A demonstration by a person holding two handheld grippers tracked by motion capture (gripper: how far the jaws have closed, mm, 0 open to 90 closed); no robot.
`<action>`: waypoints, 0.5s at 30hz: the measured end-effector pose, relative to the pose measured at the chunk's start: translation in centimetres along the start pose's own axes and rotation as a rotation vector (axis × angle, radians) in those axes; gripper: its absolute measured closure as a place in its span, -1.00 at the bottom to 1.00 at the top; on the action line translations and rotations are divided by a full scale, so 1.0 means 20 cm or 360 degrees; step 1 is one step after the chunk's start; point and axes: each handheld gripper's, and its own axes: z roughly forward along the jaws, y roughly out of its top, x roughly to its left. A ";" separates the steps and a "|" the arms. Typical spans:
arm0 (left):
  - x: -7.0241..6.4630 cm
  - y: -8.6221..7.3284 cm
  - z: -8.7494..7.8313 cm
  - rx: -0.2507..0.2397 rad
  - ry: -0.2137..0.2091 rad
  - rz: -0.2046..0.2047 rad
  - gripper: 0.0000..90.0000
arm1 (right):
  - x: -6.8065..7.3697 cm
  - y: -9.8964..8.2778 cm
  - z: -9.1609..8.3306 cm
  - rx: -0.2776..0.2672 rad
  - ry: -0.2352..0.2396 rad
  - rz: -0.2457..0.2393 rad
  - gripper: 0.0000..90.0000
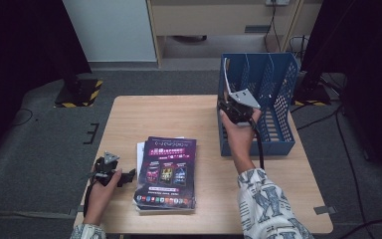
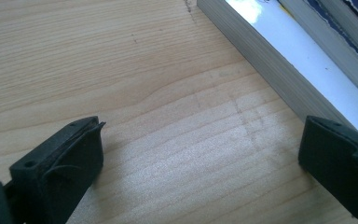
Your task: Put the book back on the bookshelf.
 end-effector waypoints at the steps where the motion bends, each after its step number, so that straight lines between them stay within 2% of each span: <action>1: 0.00 0.00 0.00 0.0000 -0.0001 0.0000 -1.00 | 0.00 0.00 -0.01 0.0010 0.0017 0.0010 -0.03; 3: 0.00 0.00 0.00 0.0000 -0.0002 0.0001 -1.00 | 0.00 0.00 -0.02 0.0005 0.0024 0.0017 -0.05; 4: 0.00 0.00 0.00 0.0000 -0.0001 0.0001 -1.00 | 0.01 -0.01 -0.04 0.0005 0.0058 0.0020 -0.20; 9: 0.00 0.00 0.00 0.0000 -0.0001 0.0001 -1.00 | 0.01 -0.02 -0.08 0.0004 0.0094 0.0029 -0.37; 10: 0.00 0.00 0.00 0.0000 -0.0002 0.0002 -1.00 | 0.01 -0.04 -0.11 0.0018 0.0129 0.0047 -0.44; 15: 0.00 0.00 0.00 0.0000 -0.0003 0.0002 -1.00 | -0.01 -0.10 -0.19 0.0062 0.0185 0.0080 -0.56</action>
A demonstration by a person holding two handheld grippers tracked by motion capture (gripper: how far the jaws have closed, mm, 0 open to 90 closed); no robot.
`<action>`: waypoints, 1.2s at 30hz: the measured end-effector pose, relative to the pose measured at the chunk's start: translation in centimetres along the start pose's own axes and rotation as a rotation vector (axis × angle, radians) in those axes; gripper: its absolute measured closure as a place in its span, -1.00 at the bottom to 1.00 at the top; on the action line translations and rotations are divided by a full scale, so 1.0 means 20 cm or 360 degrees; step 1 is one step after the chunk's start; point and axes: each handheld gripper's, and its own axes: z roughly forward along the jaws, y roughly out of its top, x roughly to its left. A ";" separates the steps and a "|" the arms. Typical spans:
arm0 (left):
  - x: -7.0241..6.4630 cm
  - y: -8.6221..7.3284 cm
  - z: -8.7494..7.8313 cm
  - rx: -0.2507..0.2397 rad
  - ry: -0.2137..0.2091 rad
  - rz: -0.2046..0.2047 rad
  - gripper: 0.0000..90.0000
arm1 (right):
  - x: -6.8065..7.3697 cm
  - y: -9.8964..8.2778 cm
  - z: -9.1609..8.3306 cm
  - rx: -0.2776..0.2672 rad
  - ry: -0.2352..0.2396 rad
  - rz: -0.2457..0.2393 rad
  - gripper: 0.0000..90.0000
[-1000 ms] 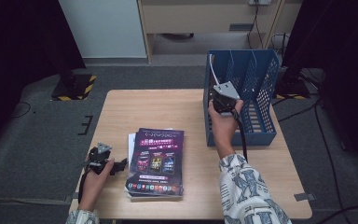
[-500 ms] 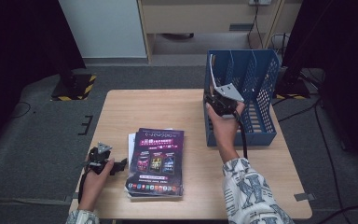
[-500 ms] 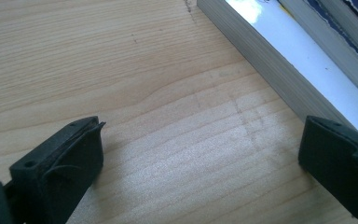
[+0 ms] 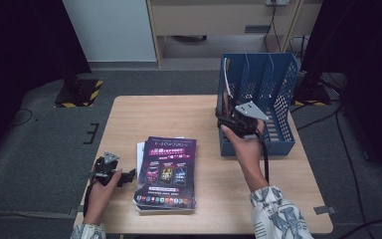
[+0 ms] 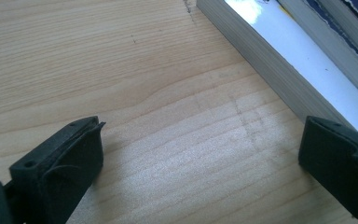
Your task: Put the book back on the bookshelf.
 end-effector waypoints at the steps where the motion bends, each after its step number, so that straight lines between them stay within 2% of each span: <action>1: 0.00 0.00 0.00 0.0000 0.0000 0.0000 -1.00 | 0.00 -0.01 -0.01 0.0015 0.0012 0.0004 -0.58; 3: 0.00 0.00 0.00 0.0000 -0.0001 -0.0001 -1.00 | 0.00 -0.03 -0.03 0.0062 0.0045 0.0005 -0.64; 11: 0.00 0.00 0.00 -0.0004 -0.0009 0.0002 -1.00 | 0.01 -0.10 -0.09 0.0122 0.0168 0.0030 -0.74; 14: 0.01 0.00 0.00 -0.0001 -0.0013 0.0008 -1.00 | 0.02 -0.16 -0.12 0.0156 0.0260 0.0062 -0.85; 18: 0.01 0.00 0.00 -0.0001 -0.0015 0.0011 -1.00 | 0.03 -0.21 -0.14 0.0209 0.0303 0.0027 -0.85; 23: 0.01 0.00 -0.01 -0.0003 -0.0022 0.0011 -1.00 | 0.04 -0.25 -0.17 0.0238 0.0320 0.0015 -0.80; 27: 0.03 -0.01 -0.01 -0.0021 -0.0061 -0.0012 -1.00 | 0.07 -0.31 -0.20 0.0294 0.0329 -0.0003 -0.73; 32: 0.03 -0.01 -0.01 -0.0019 -0.0051 0.0004 -0.98 | 0.11 -0.33 -0.22 0.0297 0.0349 -0.0008 -0.66; 36: 0.04 0.00 -0.04 -0.0040 -0.0042 -0.0056 -0.89 | 0.15 -0.35 -0.22 0.0319 0.0387 -0.0028 -0.60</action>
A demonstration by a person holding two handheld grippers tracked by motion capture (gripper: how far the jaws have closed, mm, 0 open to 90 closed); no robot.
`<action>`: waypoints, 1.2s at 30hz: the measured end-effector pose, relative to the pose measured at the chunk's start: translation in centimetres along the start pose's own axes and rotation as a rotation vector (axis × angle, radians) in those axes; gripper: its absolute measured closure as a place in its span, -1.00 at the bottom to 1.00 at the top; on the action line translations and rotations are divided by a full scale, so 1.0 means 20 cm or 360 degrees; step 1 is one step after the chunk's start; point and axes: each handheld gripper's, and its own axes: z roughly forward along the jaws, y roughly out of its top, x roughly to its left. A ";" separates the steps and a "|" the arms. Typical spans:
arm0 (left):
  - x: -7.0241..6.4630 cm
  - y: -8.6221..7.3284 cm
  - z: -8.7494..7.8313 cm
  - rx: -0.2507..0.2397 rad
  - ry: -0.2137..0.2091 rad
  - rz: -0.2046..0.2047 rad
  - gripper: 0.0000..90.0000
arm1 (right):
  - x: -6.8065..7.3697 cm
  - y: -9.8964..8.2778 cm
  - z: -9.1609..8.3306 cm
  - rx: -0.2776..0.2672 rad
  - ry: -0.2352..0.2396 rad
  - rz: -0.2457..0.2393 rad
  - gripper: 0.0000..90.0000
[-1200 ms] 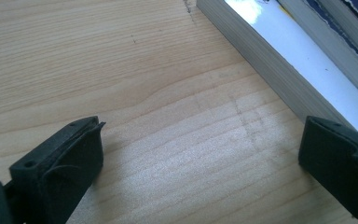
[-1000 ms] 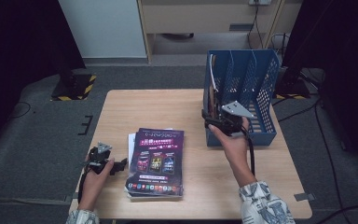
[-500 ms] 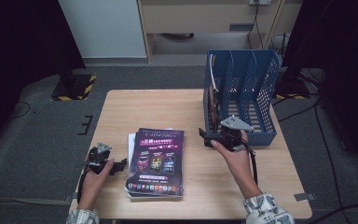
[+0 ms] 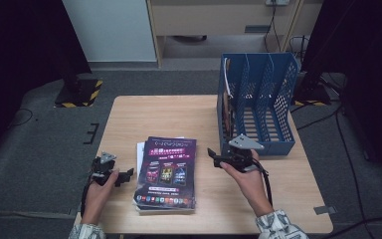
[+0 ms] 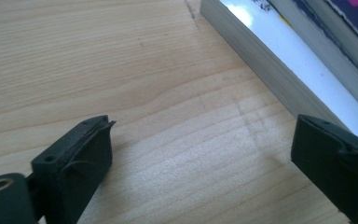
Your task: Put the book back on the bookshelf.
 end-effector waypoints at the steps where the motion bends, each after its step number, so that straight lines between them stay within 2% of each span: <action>1: 0.00 0.00 -0.01 -0.0013 0.0002 -0.0006 -0.89 | 0.01 0.00 0.00 0.0010 0.0009 -0.0002 -0.60; 4: 0.00 0.02 -0.04 -0.0050 0.0010 -0.0031 -0.82 | 0.04 -0.02 0.01 0.0029 0.0040 -0.0019 -0.57; 5: 0.00 0.03 -0.06 -0.0067 0.0002 -0.0030 -0.81 | 0.07 -0.03 0.03 0.0060 0.0075 -0.0034 -0.56; 7: -0.03 0.05 -0.10 -0.0140 -0.0037 -0.0002 -0.76 | 0.08 -0.03 0.04 0.0079 0.0099 -0.0044 -0.56; 10: -0.09 0.08 -0.14 -0.0183 -0.0085 0.0069 -0.61 | 0.11 -0.05 0.06 0.0116 0.0168 -0.0050 -0.53; 12: -0.13 0.10 -0.16 -0.0202 -0.0163 0.0087 -0.50 | 0.14 -0.05 0.07 0.0133 0.0205 -0.0082 -0.41; 14: -0.15 0.10 -0.17 -0.0203 -0.0185 0.0098 -0.41 | 0.15 -0.06 0.08 0.0143 0.0216 -0.0099 -0.36; 15: -0.19 0.12 -0.17 -0.0195 -0.0212 0.0128 -0.36 | 0.17 -0.07 0.09 0.0153 0.0245 -0.0120 -0.19; 19: -0.28 0.12 -0.14 -0.0146 -0.0270 0.0199 -0.11 | 0.22 -0.10 0.11 0.0195 0.0277 -0.0155 -0.04; 20: -0.28 0.12 -0.14 -0.0146 -0.0270 0.0199 -0.04 | 0.23 -0.11 0.12 0.0216 0.0281 -0.0168 -0.03; 21: -0.30 0.12 -0.13 -0.0116 -0.0259 0.0247 -0.01 | 0.24 -0.12 0.13 0.0234 0.0300 -0.0173 -0.03; 23: -0.31 0.12 -0.12 -0.0114 -0.0264 0.0239 0.05 | 0.25 -0.12 0.14 0.0240 0.0309 -0.0176 -0.03; 27: -0.31 0.10 -0.09 -0.0092 -0.0324 0.0223 0.13 | 0.28 -0.14 0.17 0.0275 0.0334 -0.0188 -0.05; 33: -0.32 0.10 -0.08 -0.0083 -0.0341 0.0256 0.19 | 0.28 -0.17 0.18 0.0333 0.0357 -0.0174 -0.14; 36: -0.32 0.10 -0.08 -0.0081 -0.0344 0.0280 0.20 | 0.28 -0.16 0.18 0.0332 0.0354 -0.0171 -0.18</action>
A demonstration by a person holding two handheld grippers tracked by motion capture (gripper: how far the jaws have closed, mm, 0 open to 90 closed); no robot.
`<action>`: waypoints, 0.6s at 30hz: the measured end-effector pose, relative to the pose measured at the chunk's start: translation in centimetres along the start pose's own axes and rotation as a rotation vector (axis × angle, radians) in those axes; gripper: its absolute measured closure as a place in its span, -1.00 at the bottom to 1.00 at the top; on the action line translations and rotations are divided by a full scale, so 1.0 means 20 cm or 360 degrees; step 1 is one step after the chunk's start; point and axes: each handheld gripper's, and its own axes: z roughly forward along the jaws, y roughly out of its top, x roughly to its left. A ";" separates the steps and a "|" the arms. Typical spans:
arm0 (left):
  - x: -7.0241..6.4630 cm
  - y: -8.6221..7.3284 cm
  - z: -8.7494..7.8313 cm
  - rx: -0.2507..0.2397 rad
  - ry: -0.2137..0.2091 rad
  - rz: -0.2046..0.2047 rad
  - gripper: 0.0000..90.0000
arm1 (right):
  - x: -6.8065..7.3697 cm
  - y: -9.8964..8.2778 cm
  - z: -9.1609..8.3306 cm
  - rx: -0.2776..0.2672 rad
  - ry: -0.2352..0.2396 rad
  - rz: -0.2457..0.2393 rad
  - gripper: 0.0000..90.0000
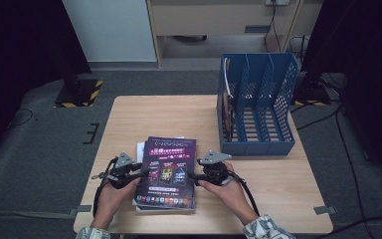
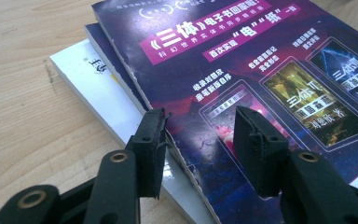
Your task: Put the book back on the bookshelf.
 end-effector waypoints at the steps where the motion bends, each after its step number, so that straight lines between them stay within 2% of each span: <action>1: 0.00 0.00 0.00 0.0000 0.0006 0.0011 0.21 | 0.00 0.00 0.00 -0.0002 0.0002 0.0010 -0.19; 4: -0.01 0.00 0.01 -0.0017 0.0006 0.0041 0.23 | -0.01 0.00 0.01 0.0016 0.0009 0.0028 -0.24; 7: -0.03 0.00 0.02 -0.0029 -0.0013 0.0040 0.22 | -0.01 -0.01 0.02 0.0034 0.0014 0.0041 -0.28; 9: -0.04 0.01 0.02 -0.0025 -0.0010 0.0047 0.22 | -0.01 -0.02 0.02 0.0057 0.0024 0.0043 -0.36; 10: -0.04 0.01 0.02 -0.0021 -0.0004 0.0047 0.21 | -0.01 -0.02 0.03 0.0057 -0.0002 0.0049 -0.43; 15: -0.02 0.00 0.03 -0.0036 -0.0046 -0.0006 0.19 | -0.04 -0.03 0.05 0.0090 0.0068 0.0140 -0.58; 18: -0.02 -0.01 0.03 -0.0043 -0.0042 0.0000 0.18 | -0.06 -0.05 0.08 0.0111 0.0098 0.0179 -0.62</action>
